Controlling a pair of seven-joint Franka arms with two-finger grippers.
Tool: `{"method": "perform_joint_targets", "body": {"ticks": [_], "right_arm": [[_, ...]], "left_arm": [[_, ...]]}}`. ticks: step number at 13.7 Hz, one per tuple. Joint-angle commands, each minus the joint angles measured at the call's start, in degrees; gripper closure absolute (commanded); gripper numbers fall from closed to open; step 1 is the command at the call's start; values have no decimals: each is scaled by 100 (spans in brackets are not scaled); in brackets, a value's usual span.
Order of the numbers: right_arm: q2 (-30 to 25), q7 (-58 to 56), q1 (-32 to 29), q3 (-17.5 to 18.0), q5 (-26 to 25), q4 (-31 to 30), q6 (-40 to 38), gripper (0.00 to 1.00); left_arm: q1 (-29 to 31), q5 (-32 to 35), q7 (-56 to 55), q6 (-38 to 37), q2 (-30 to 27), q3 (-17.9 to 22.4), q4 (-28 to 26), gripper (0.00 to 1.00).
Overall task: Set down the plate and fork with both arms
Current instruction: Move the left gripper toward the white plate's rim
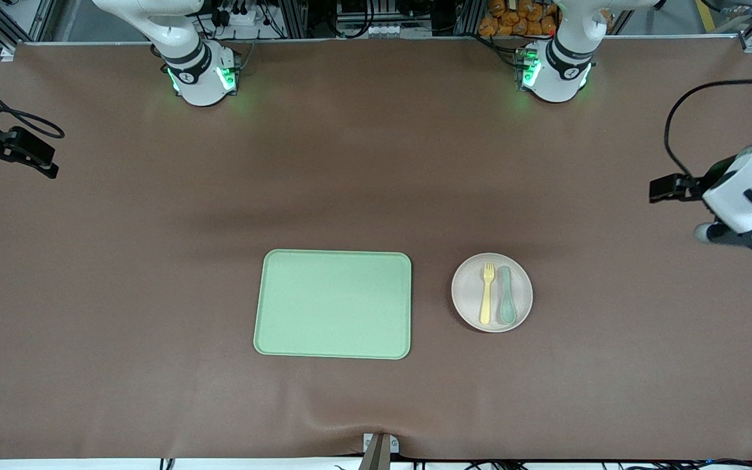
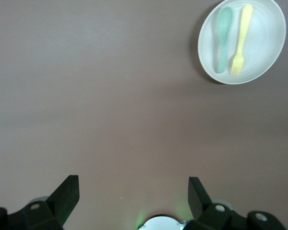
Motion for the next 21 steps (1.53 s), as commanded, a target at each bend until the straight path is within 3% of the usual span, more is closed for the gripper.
{"method": "perform_joint_targets", "body": {"ticks": [1, 10, 14, 21], "right_arm": [[41, -31, 13, -6, 41, 106, -66, 0], [41, -31, 13, -6, 41, 106, -66, 0], [41, -31, 13, -6, 41, 106, -66, 0], [41, -31, 13, -6, 41, 106, -66, 0]], "left_arm": [[2, -386, -56, 424, 547, -45, 72, 0], [-252, -519, -679, 1716, 856, -115, -481, 0], [-524, -510, -1030, 2130, 883, -115, -482, 0], [-727, -466, -1655, 3098, 1524, -115, -412, 0]]}}
